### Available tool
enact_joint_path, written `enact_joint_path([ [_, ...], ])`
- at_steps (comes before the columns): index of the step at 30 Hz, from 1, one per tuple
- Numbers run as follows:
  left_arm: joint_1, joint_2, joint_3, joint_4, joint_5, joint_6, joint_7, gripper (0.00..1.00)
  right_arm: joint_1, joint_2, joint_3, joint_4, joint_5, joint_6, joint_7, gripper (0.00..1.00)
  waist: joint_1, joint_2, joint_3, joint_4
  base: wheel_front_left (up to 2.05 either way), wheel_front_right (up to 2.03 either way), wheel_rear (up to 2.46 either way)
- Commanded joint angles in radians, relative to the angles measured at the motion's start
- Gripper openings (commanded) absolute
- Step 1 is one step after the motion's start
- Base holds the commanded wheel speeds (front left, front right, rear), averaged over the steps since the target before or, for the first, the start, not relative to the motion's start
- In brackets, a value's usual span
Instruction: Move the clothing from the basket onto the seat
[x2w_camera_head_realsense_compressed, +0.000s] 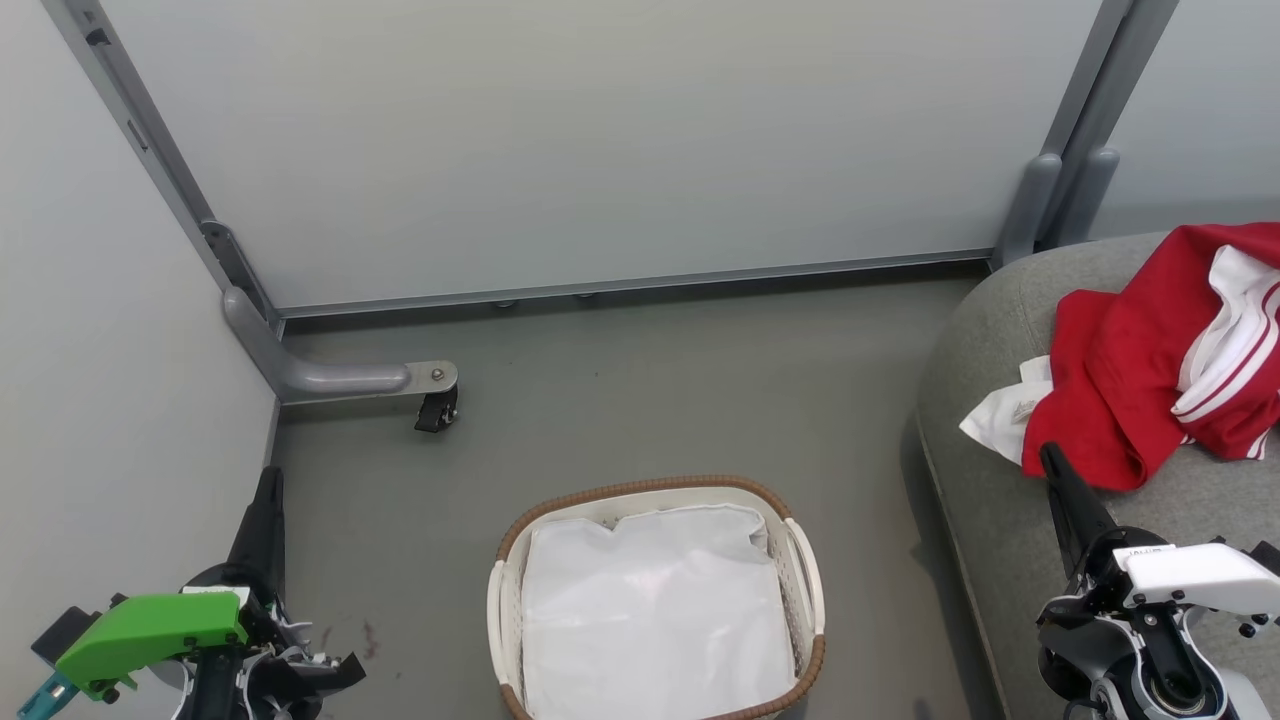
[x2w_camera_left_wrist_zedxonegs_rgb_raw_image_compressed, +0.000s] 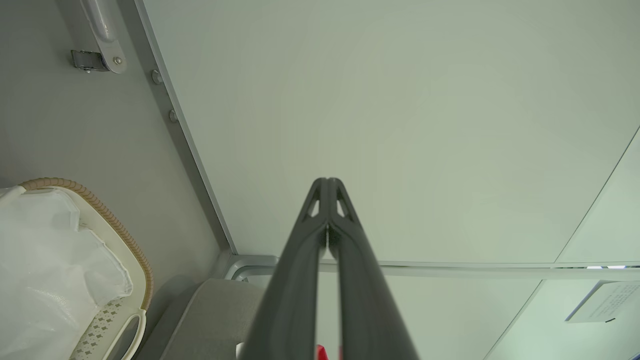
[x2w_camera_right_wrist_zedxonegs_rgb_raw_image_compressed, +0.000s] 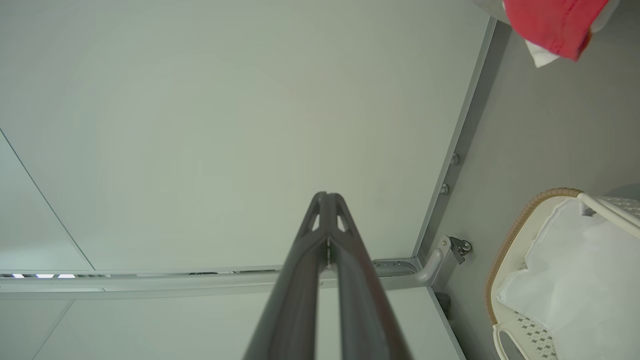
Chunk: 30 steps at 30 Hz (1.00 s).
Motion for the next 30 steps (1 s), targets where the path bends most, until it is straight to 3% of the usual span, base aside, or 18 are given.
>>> enact_joint_path([
  [1,-0.010,0.007,0.002,-0.002,-0.003,-0.006,0.003,0.00,0.010,-0.006,-0.002,-0.003,0.004,0.000,0.003,0.00,0.0000,0.0000,0.000,0.000,0.00,0.00,0.00],
  [30,-0.010,0.007,0.002,-0.002,-0.003,-0.006,0.003,0.00,0.010,-0.006,-0.002,-0.003,0.004,0.000,0.003,0.00,0.0000,0.0000,0.000,0.000,0.00,0.00,0.00],
])
